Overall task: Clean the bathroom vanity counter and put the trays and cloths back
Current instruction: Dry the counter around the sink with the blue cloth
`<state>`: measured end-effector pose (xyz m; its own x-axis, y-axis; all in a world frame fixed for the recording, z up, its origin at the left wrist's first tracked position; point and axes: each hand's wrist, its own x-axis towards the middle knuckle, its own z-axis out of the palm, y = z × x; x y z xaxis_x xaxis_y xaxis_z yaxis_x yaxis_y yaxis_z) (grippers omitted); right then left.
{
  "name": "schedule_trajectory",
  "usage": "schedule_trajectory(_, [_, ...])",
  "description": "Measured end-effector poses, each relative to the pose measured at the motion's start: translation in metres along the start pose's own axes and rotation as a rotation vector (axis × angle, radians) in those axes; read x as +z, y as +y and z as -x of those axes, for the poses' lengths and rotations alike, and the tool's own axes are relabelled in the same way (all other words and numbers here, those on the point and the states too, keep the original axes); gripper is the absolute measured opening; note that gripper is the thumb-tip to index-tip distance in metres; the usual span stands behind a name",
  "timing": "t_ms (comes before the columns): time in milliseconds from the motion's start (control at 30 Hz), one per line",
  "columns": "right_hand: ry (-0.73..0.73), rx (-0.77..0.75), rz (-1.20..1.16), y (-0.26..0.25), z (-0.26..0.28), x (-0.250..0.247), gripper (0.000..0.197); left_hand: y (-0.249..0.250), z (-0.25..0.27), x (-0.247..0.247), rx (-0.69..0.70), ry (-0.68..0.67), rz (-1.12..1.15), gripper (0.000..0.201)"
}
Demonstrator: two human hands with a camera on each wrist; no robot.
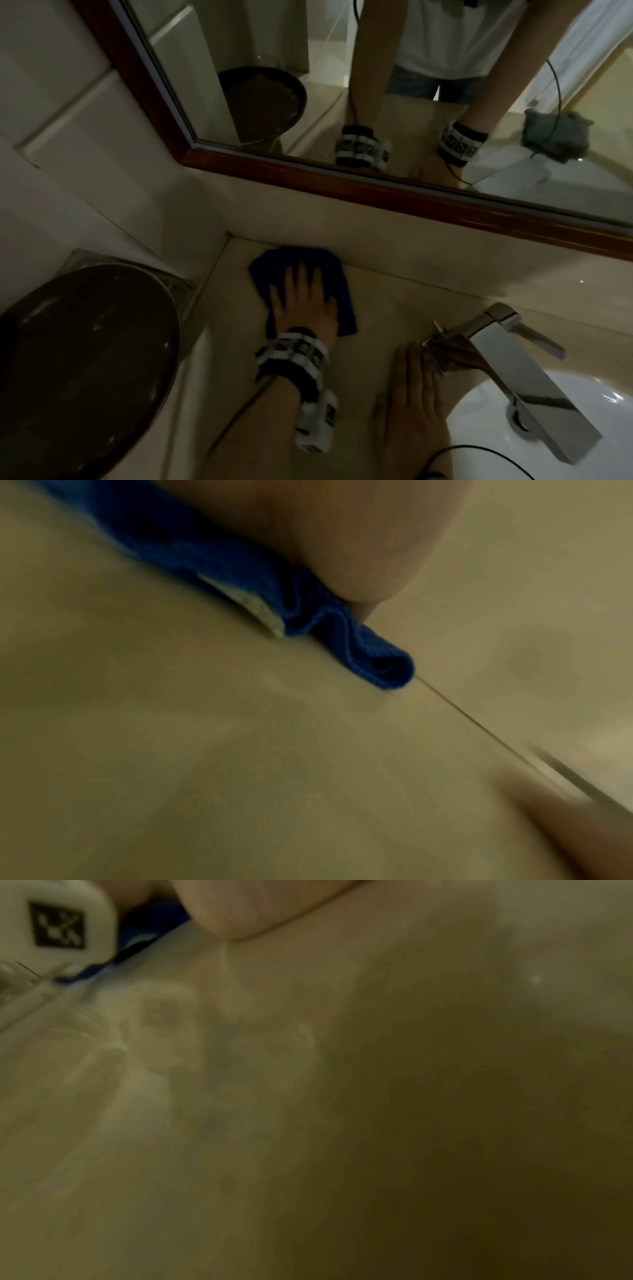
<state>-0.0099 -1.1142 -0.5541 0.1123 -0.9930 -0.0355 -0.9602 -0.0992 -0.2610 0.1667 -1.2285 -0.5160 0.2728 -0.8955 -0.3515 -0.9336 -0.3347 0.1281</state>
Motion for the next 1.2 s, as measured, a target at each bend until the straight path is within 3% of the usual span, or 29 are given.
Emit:
schedule_trajectory(100, [-0.002, 0.000, 0.016, -0.001, 0.000, -0.002, 0.069, 0.025, 0.026, 0.017, 0.257, -0.015, -0.018, 0.063])
schedule_trajectory(200, [-0.013, -0.006, 0.024, -0.001, 0.000, -0.001, 0.069, 0.009, 0.024, 0.016, 0.364, -0.033, -0.027, 0.067])
schedule_trajectory(267, [-0.019, -0.004, 0.027, 0.000, 0.001, -0.001, 0.068, -0.011, 0.016, 0.011, 0.268, -0.024, -0.019, 0.070])
schedule_trajectory(400, [0.028, 0.015, 0.011, -0.005, 0.001, -0.005, 0.067, -0.046, -0.012, -0.010, -0.078, 0.009, 0.000, 0.069])
schedule_trajectory(533, [0.047, 0.010, -0.002, -0.005, 0.002, -0.004, 0.070, -0.048, -0.041, -0.025, -0.251, 0.005, 0.128, 0.071])
schedule_trajectory(700, [0.049, 0.003, -0.003, -0.001, 0.001, 0.000, 0.064, -0.048, -0.028, -0.019, -0.234, 0.050, 0.113, 0.070])
schedule_trajectory(933, [-0.006, -0.008, 0.024, 0.000, 0.001, -0.004, 0.067, -0.062, 0.095, 0.015, -0.183, -0.048, 0.072, 0.073])
schedule_trajectory(1033, [-0.029, -0.002, 0.023, -0.001, 0.002, -0.003, 0.069, -0.061, 0.081, 0.017, -0.229, -0.004, 0.106, 0.078])
schedule_trajectory(1200, [-0.030, -0.022, 0.049, 0.003, 0.002, -0.001, 0.069, -0.066, 0.007, -0.006, -0.252, 0.044, 0.126, 0.072])
